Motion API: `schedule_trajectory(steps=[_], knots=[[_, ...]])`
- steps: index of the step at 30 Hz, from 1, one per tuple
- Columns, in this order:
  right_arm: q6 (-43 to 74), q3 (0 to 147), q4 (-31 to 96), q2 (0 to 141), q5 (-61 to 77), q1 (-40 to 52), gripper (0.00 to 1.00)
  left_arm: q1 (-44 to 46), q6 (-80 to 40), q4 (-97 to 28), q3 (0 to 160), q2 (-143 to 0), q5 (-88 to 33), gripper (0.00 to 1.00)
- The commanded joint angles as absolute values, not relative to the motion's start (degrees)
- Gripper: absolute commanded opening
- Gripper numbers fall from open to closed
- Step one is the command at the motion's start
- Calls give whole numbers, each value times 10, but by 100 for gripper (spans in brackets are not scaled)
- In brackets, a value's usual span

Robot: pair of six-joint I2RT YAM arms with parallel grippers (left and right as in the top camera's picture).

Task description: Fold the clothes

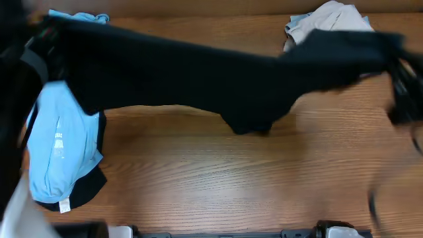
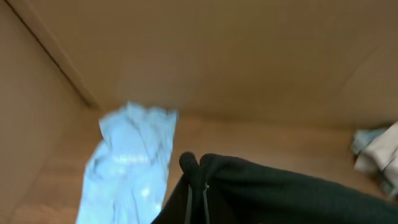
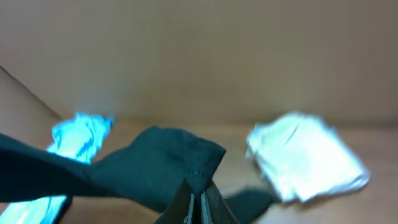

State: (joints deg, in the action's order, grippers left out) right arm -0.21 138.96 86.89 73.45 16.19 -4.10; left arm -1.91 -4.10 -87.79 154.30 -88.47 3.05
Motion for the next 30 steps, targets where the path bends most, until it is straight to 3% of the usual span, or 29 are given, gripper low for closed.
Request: schedule_trajectory(steps=[1,8,16,30], knots=[[-4,1417,884,699,131,-46,4,-22,-32,-876,1547,-837,36,4],[-4,1502,940,653,95,-46,4,-22,-32,-886,1547,-761,76,4],[-14,1530,918,673,90,-46,4,-22,-32,-890,1541,-787,92,4],[-67,1530,916,964,157,-46,4,-22,-29,-898,1541,-1021,96,4]])
